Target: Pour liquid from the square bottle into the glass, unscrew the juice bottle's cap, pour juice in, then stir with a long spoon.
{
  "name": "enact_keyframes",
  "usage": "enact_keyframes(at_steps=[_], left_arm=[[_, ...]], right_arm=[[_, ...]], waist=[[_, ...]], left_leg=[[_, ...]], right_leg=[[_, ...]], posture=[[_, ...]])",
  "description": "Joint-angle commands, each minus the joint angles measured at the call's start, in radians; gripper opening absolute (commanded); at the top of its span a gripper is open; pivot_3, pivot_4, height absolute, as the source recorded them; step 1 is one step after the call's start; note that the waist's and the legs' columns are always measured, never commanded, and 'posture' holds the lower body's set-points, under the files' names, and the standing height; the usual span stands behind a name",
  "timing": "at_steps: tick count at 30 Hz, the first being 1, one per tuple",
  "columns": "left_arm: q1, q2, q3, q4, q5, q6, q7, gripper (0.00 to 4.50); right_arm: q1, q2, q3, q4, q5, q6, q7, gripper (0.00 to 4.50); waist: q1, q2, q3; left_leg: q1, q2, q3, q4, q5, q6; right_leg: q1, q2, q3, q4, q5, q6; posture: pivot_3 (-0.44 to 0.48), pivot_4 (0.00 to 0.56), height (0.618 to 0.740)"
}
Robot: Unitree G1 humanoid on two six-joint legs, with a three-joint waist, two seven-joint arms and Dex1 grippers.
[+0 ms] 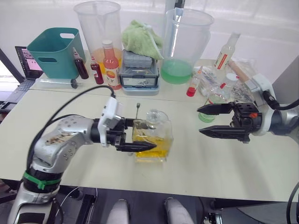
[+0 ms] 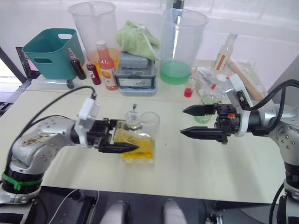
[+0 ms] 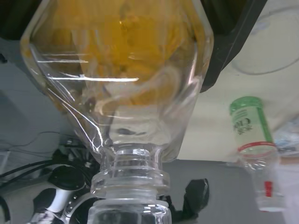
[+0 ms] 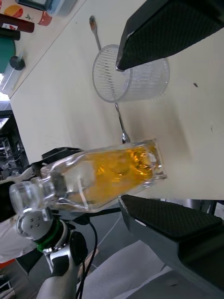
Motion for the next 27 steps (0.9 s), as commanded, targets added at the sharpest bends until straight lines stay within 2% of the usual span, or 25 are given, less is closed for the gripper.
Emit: enact_keyframes(at_steps=[1, 8, 12, 20, 22, 24, 27], left_arm=[[-0.052, -0.047, -0.026, 0.069, 0.093, -0.144, -0.037, 2.80], [-0.056, -0.102, -0.081, 0.208, 0.213, -0.310, -0.129, 2.80], [-0.037, -0.117, -0.106, 0.278, 0.240, -0.341, -0.176, 2.80], [0.000, -0.119, -0.114, 0.334, 0.285, -0.389, -0.209, 2.80], [-0.003, -0.119, -0.105, 0.349, 0.285, -0.384, -0.205, 3.84], [-0.009, -0.123, -0.092, 0.357, 0.292, -0.394, -0.190, 4.47], [0.001, -0.113, -0.081, 0.322, 0.280, -0.382, -0.185, 4.47]], right_arm=[[0.033, -0.026, -0.087, -0.064, 0.061, 0.027, -0.048, 4.50], [0.101, -0.049, -0.155, -0.118, 0.114, 0.050, -0.105, 4.50], [0.140, -0.054, -0.189, -0.154, 0.149, 0.057, -0.139, 4.50], [0.177, -0.054, -0.159, -0.180, 0.147, 0.027, -0.152, 4.50], [0.177, -0.052, -0.146, -0.179, 0.140, 0.020, -0.151, 4.50], [0.174, -0.049, -0.136, -0.175, 0.135, 0.011, -0.151, 4.50], [0.166, -0.034, -0.135, -0.167, 0.144, -0.006, -0.152, 4.50]], waist=[[0.001, 0.000, 0.000], [0.001, 0.000, 0.000], [0.002, 0.000, 0.000], [0.002, 0.001, 0.000], [0.001, 0.001, 0.000], [0.001, 0.001, 0.000], [0.001, 0.001, 0.000]], left_leg=[[0.000, 0.000, 0.000, 0.000, 0.000, 0.000], [0.000, 0.000, 0.000, 0.001, 0.000, 0.000], [0.000, 0.000, 0.000, 0.001, 0.000, 0.000], [0.000, 0.000, 0.000, 0.001, 0.000, 0.000], [0.000, 0.000, 0.000, 0.001, 0.000, 0.000], [0.001, 0.000, 0.000, 0.001, 0.000, 0.000], [0.002, 0.000, -0.001, 0.001, 0.000, 0.000]], right_leg=[[0.000, 0.000, 0.000, 0.000, 0.000, 0.000], [0.000, 0.000, 0.000, 0.000, 0.000, 0.000], [0.000, 0.000, 0.000, 0.000, 0.000, 0.000], [0.001, 0.000, 0.000, 0.000, 0.000, 0.000], [0.001, 0.000, 0.000, 0.000, 0.000, 0.000], [0.002, 0.000, 0.000, 0.001, 0.000, 0.000], [0.002, 0.000, 0.000, 0.001, 0.000, 0.000]], posture=[[0.000, 0.150, 0.723], [0.000, 0.150, 0.723], [0.000, 0.150, 0.723], [0.000, 0.150, 0.723], [0.000, 0.150, 0.723], [0.000, 0.150, 0.723], [0.000, 0.150, 0.723]])
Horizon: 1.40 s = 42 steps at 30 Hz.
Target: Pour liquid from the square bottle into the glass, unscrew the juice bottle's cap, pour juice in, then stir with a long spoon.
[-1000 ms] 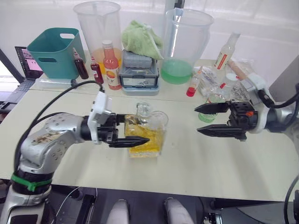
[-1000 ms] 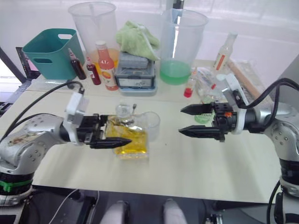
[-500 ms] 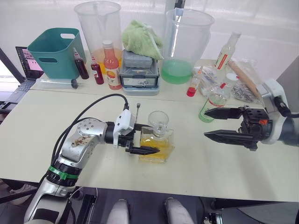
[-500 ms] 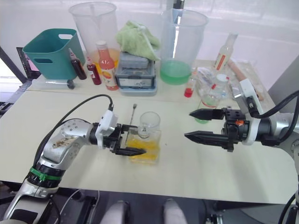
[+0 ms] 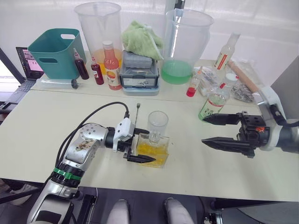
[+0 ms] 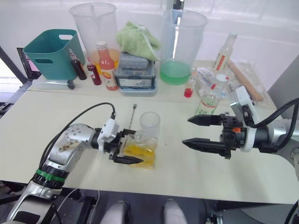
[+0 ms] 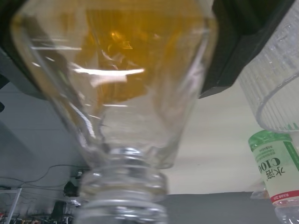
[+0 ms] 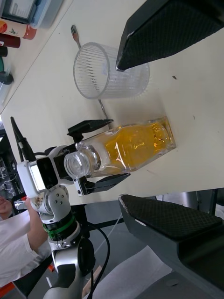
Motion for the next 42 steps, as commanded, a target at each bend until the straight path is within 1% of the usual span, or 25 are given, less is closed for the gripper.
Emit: enact_keyframes(at_steps=[1, 5, 9, 13, 15, 21, 22, 26, 27, 31, 36, 38, 40, 42], left_arm=[[0.010, 0.019, 0.030, -0.066, -0.020, 0.019, 0.006, 4.47], [0.015, 0.046, 0.044, -0.137, -0.059, 0.098, 0.020, 4.47], [-0.002, 0.063, 0.046, -0.166, -0.053, 0.122, 0.031, 4.47], [-0.007, 0.053, 0.035, -0.185, -0.047, 0.135, 0.047, 4.47], [-0.004, 0.051, 0.020, -0.193, -0.026, 0.115, 0.049, 4.47], [-0.016, 0.027, 0.007, -0.158, 0.002, 0.109, 0.073, 4.47], [-0.021, 0.021, 0.008, -0.153, 0.000, 0.118, 0.079, 4.22], [-0.023, 0.020, 0.008, -0.152, -0.015, 0.130, 0.064, 2.94], [-0.020, 0.024, 0.007, -0.157, -0.021, 0.132, 0.053, 2.80], [-0.015, 0.028, 0.011, -0.166, -0.030, 0.138, 0.047, 2.80], [-0.009, 0.030, 0.015, -0.168, -0.028, 0.134, 0.051, 2.80], [-0.006, 0.033, 0.016, -0.169, -0.026, 0.132, 0.051, 2.80], [-0.003, 0.042, 0.012, -0.164, -0.011, 0.115, 0.046, 2.80], [-0.004, 0.048, 0.008, -0.155, 0.002, 0.098, 0.041, 2.80]], right_arm=[[-0.020, 0.009, -0.015, -0.003, 0.016, -0.038, 0.002, 4.50], [-0.022, 0.013, 0.005, 0.006, 0.002, -0.054, 0.006, 4.50], [-0.017, 0.023, 0.031, 0.006, -0.017, -0.078, 0.007, 4.50], [-0.030, 0.041, 0.037, 0.003, -0.014, -0.095, 0.000, 4.50], [-0.037, 0.044, 0.037, 0.000, -0.011, -0.093, -0.003, 4.50], [-0.049, 0.048, 0.047, -0.005, -0.017, -0.095, -0.002, 4.50], [-0.051, 0.049, 0.051, -0.004, -0.019, -0.096, -0.001, 4.50], [-0.071, 0.063, 0.092, -0.028, -0.031, -0.107, -0.012, 4.50], [-0.088, 0.079, 0.110, -0.044, -0.025, -0.109, -0.028, 4.50], [-0.156, 0.139, 0.184, -0.079, -0.034, -0.105, -0.093, 4.50], [-0.220, 0.220, 0.353, -0.133, -0.131, -0.121, -0.150, 4.50], [-0.241, 0.253, 0.389, -0.127, -0.154, -0.124, -0.172, 4.50], [-0.257, 0.291, 0.449, -0.115, -0.219, -0.154, -0.185, 4.50], [-0.264, 0.320, 0.479, -0.108, -0.254, -0.169, -0.194, 4.50]], waist=[[0.000, 0.000, 0.000], [-0.001, 0.000, 0.000], [0.000, 0.000, 0.000], [0.000, 0.000, 0.000], [0.000, 0.000, 0.000], [0.000, 0.000, 0.000], [0.000, 0.000, 0.000], [0.000, 0.000, 0.000], [-0.002, 0.000, 0.000], [-0.002, 0.000, 0.000], [-0.002, 0.001, 0.000], [-0.002, 0.001, 0.000], [-0.002, 0.001, 0.000], [-0.003, 0.001, 0.000]], left_leg=[[0.000, 0.000, 0.000, 0.000, 0.000, 0.000], [0.000, 0.000, 0.000, 0.000, 0.000, 0.000], [0.001, 0.000, 0.000, 0.000, 0.000, 0.000], [0.001, 0.000, 0.000, 0.000, 0.000, 0.000], [0.002, 0.000, 0.000, 0.000, 0.000, 0.000], [0.002, 0.000, 0.000, 0.000, 0.000, 0.000], [0.002, 0.000, 0.000, 0.000, 0.000, 0.000], [0.002, 0.000, 0.000, 0.000, 0.000, 0.000], [0.002, 0.000, 0.000, 0.000, 0.000, 0.000], [0.003, 0.000, 0.000, 0.000, 0.000, 0.000], [0.002, 0.000, 0.000, 0.000, 0.000, 0.000], [0.002, 0.000, 0.000, 0.000, 0.000, 0.000], [0.002, 0.000, 0.000, 0.000, 0.000, 0.000], [0.002, 0.000, 0.000, 0.000, 0.000, 0.000]], right_leg=[[0.000, 0.000, 0.000, 0.000, 0.000, 0.000], [0.000, 0.000, 0.000, 0.000, 0.000, 0.000], [0.001, 0.000, 0.000, 0.000, -0.001, 0.001], [0.001, 0.000, 0.000, 0.000, -0.001, 0.002], [0.002, 0.000, 0.000, 0.000, -0.001, 0.002], [0.002, 0.000, 0.000, 0.000, -0.001, 0.001], [0.002, 0.000, 0.000, 0.000, -0.001, 0.001], [0.002, 0.000, 0.000, 0.000, -0.001, 0.002], [0.002, 0.000, 0.000, 0.000, -0.001, 0.002], [0.001, 0.000, 0.000, 0.001, -0.001, 0.002], [0.001, 0.000, 0.000, 0.001, -0.001, 0.001], [0.001, 0.000, 0.000, 0.001, 0.000, 0.000], [0.001, 0.000, 0.000, 0.001, 0.000, 0.000], [0.000, 0.000, 0.000, 0.001, 0.000, 0.000]], posture=[[0.000, 0.150, 0.723], [0.000, 0.150, 0.723], [0.000, 0.150, 0.723], [0.000, 0.150, 0.723], [0.000, 0.150, 0.723], [0.000, 0.150, 0.723], [0.000, 0.150, 0.723], [0.000, 0.150, 0.723], [0.000, 0.150, 0.723], [0.000, 0.150, 0.723], [0.000, 0.150, 0.723], [0.000, 0.150, 0.723], [0.000, 0.150, 0.723], [0.000, 0.150, 0.723]])
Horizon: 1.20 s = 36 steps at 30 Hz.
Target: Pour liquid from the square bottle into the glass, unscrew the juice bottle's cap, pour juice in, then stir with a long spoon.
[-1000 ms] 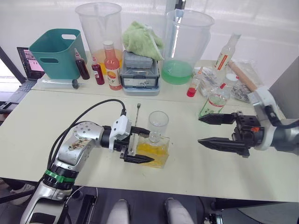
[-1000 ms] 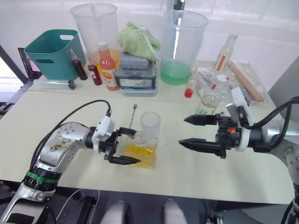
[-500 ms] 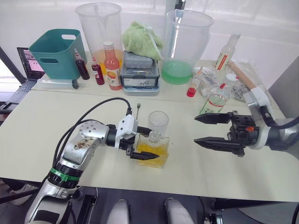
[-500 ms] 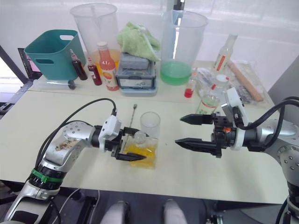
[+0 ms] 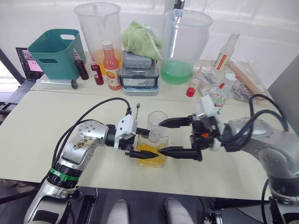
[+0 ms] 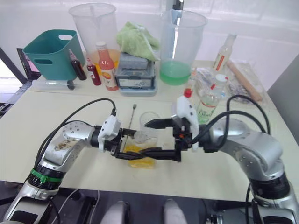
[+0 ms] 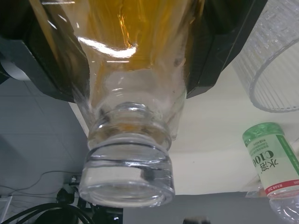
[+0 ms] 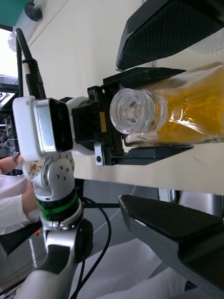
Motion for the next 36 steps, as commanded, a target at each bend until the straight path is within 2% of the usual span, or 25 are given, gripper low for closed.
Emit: enact_keyframes(at_steps=[1, 4, 7, 14, 15, 22, 28, 31, 36], left_arm=[[-0.002, 0.014, 0.007, -0.010, 0.007, -0.021, -0.015, 2.80], [-0.006, 0.011, 0.006, -0.007, 0.007, -0.021, -0.014, 2.80], [-0.008, 0.008, 0.003, -0.008, 0.007, -0.021, -0.012, 2.80], [-0.013, 0.002, -0.002, -0.001, 0.013, -0.027, -0.010, 2.80], [-0.013, 0.001, -0.004, -0.003, 0.014, -0.031, -0.009, 2.80], [-0.019, -0.005, -0.011, -0.003, 0.018, -0.033, -0.011, 2.80], [-0.026, -0.013, -0.015, 0.007, 0.014, -0.029, -0.014, 2.80], [-0.025, -0.019, -0.015, 0.005, 0.008, -0.022, -0.017, 2.80], [-0.021, -0.022, -0.014, -0.004, 0.004, -0.016, -0.015, 2.80]], right_arm=[[-0.020, 0.033, 0.030, -0.005, -0.049, -0.041, -0.018, 4.50], [-0.023, 0.047, 0.065, 0.011, -0.093, -0.052, -0.011, 4.50], [-0.025, 0.059, 0.086, 0.034, -0.134, -0.068, -0.007, 3.65], [-0.014, 0.090, 0.046, 0.044, -0.105, -0.070, 0.015, 1.27], [-0.013, 0.092, 0.038, 0.046, -0.097, -0.066, 0.018, 1.08], [-0.052, 0.097, -0.007, 0.053, -0.053, -0.074, 0.044, 1.08], [-0.111, 0.139, -0.131, 0.062, 0.142, -0.013, -0.018, 1.08], [-0.110, 0.100, -0.189, 0.074, 0.205, 0.016, -0.018, 1.08], [-0.012, -0.068, -0.343, 0.144, 0.197, 0.026, 0.017, 1.08]], waist=[[0.000, 0.000, 0.000], [0.000, 0.000, 0.000], [0.000, 0.000, 0.000], [0.000, 0.000, 0.000], [0.000, 0.000, 0.000], [0.001, 0.000, 0.000], [0.001, 0.000, 0.000], [0.004, 0.000, 0.000], [0.009, 0.000, 0.000]], left_leg=[[0.000, 0.000, 0.000, 0.000, 0.000, 0.000], [0.000, 0.000, 0.000, 0.000, 0.000, 0.000], [0.000, 0.000, 0.000, 0.000, 0.000, 0.000], [0.000, 0.000, 0.000, 0.000, 0.000, 0.000], [0.000, 0.000, 0.000, 0.000, 0.000, 0.000], [0.000, 0.000, 0.000, 0.000, 0.000, 0.000], [0.000, 0.000, -0.001, 0.000, 0.000, 0.000], [-0.001, 0.000, -0.003, 0.000, 0.000, 0.000], [-0.001, 0.000, -0.003, 0.000, 0.000, 0.000]], right_leg=[[0.000, 0.000, 0.000, 0.001, 0.000, 0.000], [0.000, 0.000, 0.000, 0.001, 0.000, 0.000], [0.000, 0.000, 0.000, 0.001, 0.000, 0.000], [0.000, 0.000, 0.000, 0.001, 0.000, 0.000], [0.000, 0.000, 0.000, 0.001, 0.000, 0.000], [0.000, 0.000, 0.000, 0.001, 0.000, 0.000], [0.000, 0.001, -0.001, 0.002, 0.000, 0.000], [0.001, 0.000, -0.002, 0.000, 0.000, -0.001], [0.002, 0.000, -0.002, 0.000, 0.000, -0.001]], posture=[[0.000, 0.150, 0.723], [0.000, 0.150, 0.723], [0.000, 0.150, 0.723], [0.000, 0.150, 0.723], [0.000, 0.150, 0.723], [0.000, 0.150, 0.723], [0.000, 0.150, 0.723], [0.000, 0.150, 0.723], [0.000, 0.150, 0.723]])
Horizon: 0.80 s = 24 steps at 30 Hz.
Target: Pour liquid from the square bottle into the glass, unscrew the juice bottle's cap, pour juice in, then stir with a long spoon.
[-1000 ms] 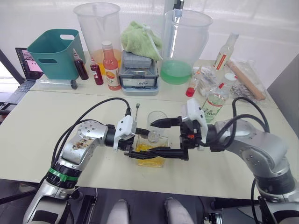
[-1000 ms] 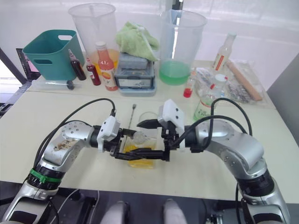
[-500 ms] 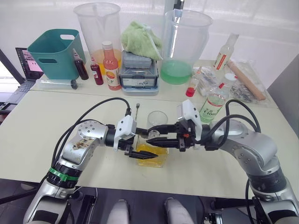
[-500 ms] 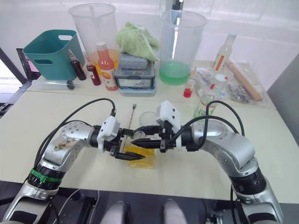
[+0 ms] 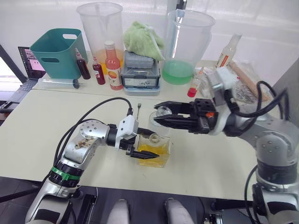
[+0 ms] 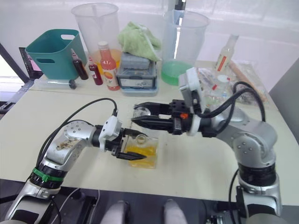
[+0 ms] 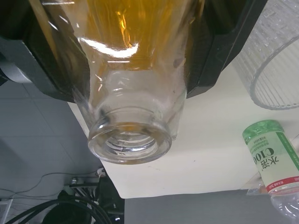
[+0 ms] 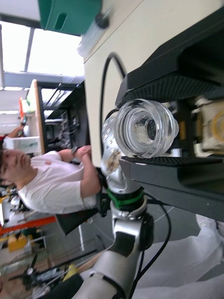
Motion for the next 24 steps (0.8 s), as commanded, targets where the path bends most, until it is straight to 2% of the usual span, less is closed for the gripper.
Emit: enact_keyframes(at_steps=[1, 3, 5, 9, 11, 16, 24], left_arm=[[-0.004, -0.003, 0.000, -0.024, -0.008, 0.001, -0.002, 2.80], [0.007, -0.012, 0.001, -0.033, -0.018, 0.007, 0.004, 2.80], [0.015, -0.016, 0.001, -0.043, -0.023, 0.012, 0.007, 2.80], [0.020, -0.024, 0.008, -0.057, -0.020, 0.014, 0.032, 2.80], [0.020, -0.029, 0.011, -0.060, -0.014, 0.011, 0.046, 2.80], [0.031, -0.032, 0.017, -0.082, -0.016, 0.023, 0.077, 2.80], [0.043, -0.028, 0.026, -0.114, -0.018, 0.039, 0.105, 2.80]], right_arm=[[0.075, -0.091, -0.132, 0.051, -0.019, -0.009, 0.027, 1.08], [0.236, -0.184, -0.235, 0.156, -0.116, -0.056, 0.092, 1.08], [0.370, -0.219, -0.322, 0.271, -0.191, -0.133, 0.137, 1.08], [0.457, -0.198, -0.352, 0.471, -0.338, -0.315, 0.129, 1.08], [0.453, -0.176, -0.350, 0.560, -0.393, -0.389, 0.110, 1.08], [0.337, -0.110, -0.339, 0.964, -0.588, -0.702, -0.053, 1.08], [0.239, -0.069, -0.304, 1.200, -0.694, -0.854, -0.136, 1.08]], waist=[[-0.003, 0.000, 0.000], [0.002, 0.001, -0.001], [0.009, 0.001, -0.001], [-0.006, 0.005, -0.002], [-0.012, 0.006, -0.001], [-0.025, 0.006, -0.001], [-0.032, 0.012, 0.000]], left_leg=[[0.000, 0.000, 0.000, 0.000, 0.000, 0.000], [0.001, 0.000, 0.000, 0.000, 0.000, 0.000], [0.000, 0.000, -0.001, -0.001, 0.000, 0.000], [0.003, -0.001, 0.001, 0.000, 0.000, 0.000], [0.006, -0.001, 0.001, -0.001, 0.000, 0.000], [0.012, -0.002, 0.002, 0.000, 0.000, 0.000], [0.012, -0.002, 0.001, -0.001, 0.000, 0.000]], right_leg=[[0.000, 0.000, 0.000, 0.000, 0.000, 0.000], [0.000, 0.000, 0.000, 0.000, 0.000, 0.000], [0.002, 0.000, -0.001, -0.002, 0.000, 0.000], [0.003, -0.001, 0.001, -0.002, -0.001, 0.001], [0.007, -0.001, 0.001, -0.002, -0.004, 0.006], [0.014, -0.001, 0.002, -0.004, -0.005, 0.008], [0.014, -0.001, 0.003, -0.005, -0.005, 0.008]], posture=[[0.000, 0.150, 0.723], [0.000, 0.150, 0.723], [0.000, 0.150, 0.723], [0.000, 0.150, 0.723], [0.000, 0.150, 0.723], [0.000, 0.150, 0.723], [0.000, 0.150, 0.723]])
